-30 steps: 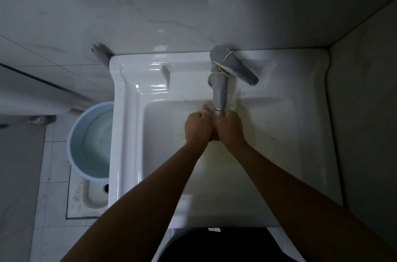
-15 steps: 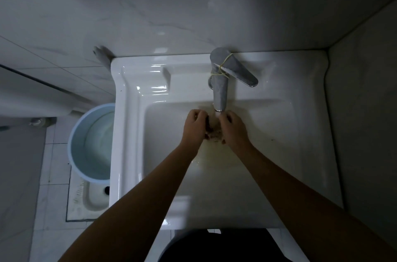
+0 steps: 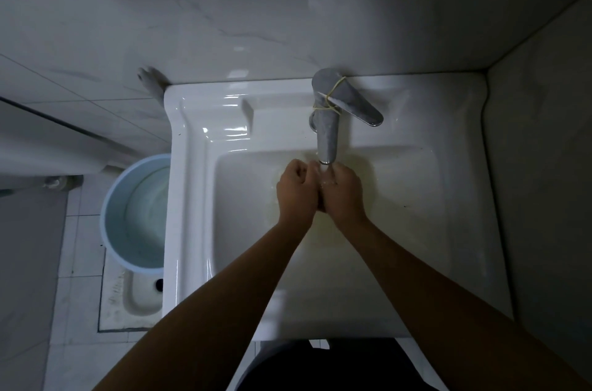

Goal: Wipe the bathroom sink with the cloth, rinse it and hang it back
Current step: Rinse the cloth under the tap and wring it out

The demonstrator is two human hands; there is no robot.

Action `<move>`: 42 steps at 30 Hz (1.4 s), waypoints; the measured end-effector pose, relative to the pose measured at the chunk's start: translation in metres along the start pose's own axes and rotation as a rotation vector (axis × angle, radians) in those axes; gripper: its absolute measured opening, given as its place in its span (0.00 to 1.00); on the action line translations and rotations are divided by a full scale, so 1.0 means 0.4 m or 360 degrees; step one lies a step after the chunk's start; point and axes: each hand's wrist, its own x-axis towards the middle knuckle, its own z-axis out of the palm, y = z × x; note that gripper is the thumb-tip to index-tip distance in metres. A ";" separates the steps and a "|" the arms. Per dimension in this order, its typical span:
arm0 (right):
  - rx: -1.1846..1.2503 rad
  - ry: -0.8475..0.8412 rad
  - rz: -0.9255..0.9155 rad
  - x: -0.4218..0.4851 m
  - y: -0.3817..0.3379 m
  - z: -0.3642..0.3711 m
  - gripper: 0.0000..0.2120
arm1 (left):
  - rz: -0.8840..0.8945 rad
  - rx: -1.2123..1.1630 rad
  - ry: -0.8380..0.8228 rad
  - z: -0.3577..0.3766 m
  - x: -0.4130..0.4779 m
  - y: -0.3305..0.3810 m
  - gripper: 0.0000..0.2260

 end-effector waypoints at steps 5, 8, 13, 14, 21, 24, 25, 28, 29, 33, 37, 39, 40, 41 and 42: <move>0.0022 0.0080 -0.0238 0.010 0.002 -0.033 0.17 | -0.0319 -0.0168 -0.0307 -0.026 0.012 -0.002 0.17; 0.0047 -0.0091 -0.0259 0.015 0.007 -0.046 0.17 | -0.0581 -0.0411 -0.0452 -0.046 0.023 -0.018 0.16; 0.0009 -0.0203 -0.0258 0.007 0.019 -0.056 0.06 | -0.0633 -0.0696 -0.0440 -0.063 0.025 -0.025 0.13; 0.0008 -0.0236 -0.0233 0.001 0.015 -0.060 0.07 | -0.0614 -0.0692 -0.0457 -0.063 0.025 -0.018 0.13; -0.0111 -0.0235 -0.0423 -0.017 -0.041 -0.161 0.04 | -0.0600 -0.0746 -0.0481 -0.094 0.011 -0.005 0.16; 0.0121 -0.0069 -0.0430 -0.037 -0.117 -0.215 0.03 | -0.0609 -0.0595 -0.0310 -0.128 -0.008 -0.034 0.16; 0.0197 -0.0038 -0.0420 -0.040 -0.145 -0.229 0.01 | -0.0601 -0.0593 -0.0305 -0.144 -0.016 -0.043 0.18; 0.0353 0.0002 -0.0301 -0.033 -0.205 -0.248 0.11 | -0.0539 -0.0594 -0.0317 -0.196 -0.047 -0.046 0.22; 0.0412 0.0009 -0.0255 -0.029 -0.212 -0.248 0.14 | -0.0508 -0.0570 -0.0353 -0.213 -0.060 -0.043 0.21; 0.0510 0.0012 -0.0198 -0.022 -0.216 -0.241 0.18 | -0.0402 -0.0556 -0.0433 -0.265 -0.112 -0.026 0.18; 0.0518 0.0043 -0.0200 -0.025 -0.221 -0.257 0.14 | -0.0353 -0.0604 -0.0398 -0.289 -0.154 -0.006 0.19; 0.0493 0.0073 -0.0170 -0.027 -0.207 -0.258 0.13 | -0.0340 -0.0708 -0.0405 -0.297 -0.174 0.007 0.20; 0.0482 0.0071 -0.0131 -0.027 -0.196 -0.258 0.13 | -0.0346 -0.0773 -0.0412 -0.301 -0.182 0.012 0.20; 0.0480 0.0055 -0.0081 -0.028 -0.186 -0.258 0.13 | -0.0357 -0.0837 -0.0409 -0.304 -0.191 0.017 0.21; 0.0482 0.0031 -0.0033 -0.029 -0.177 -0.259 0.13 | -0.0369 -0.0887 -0.0394 -0.306 -0.202 0.023 0.21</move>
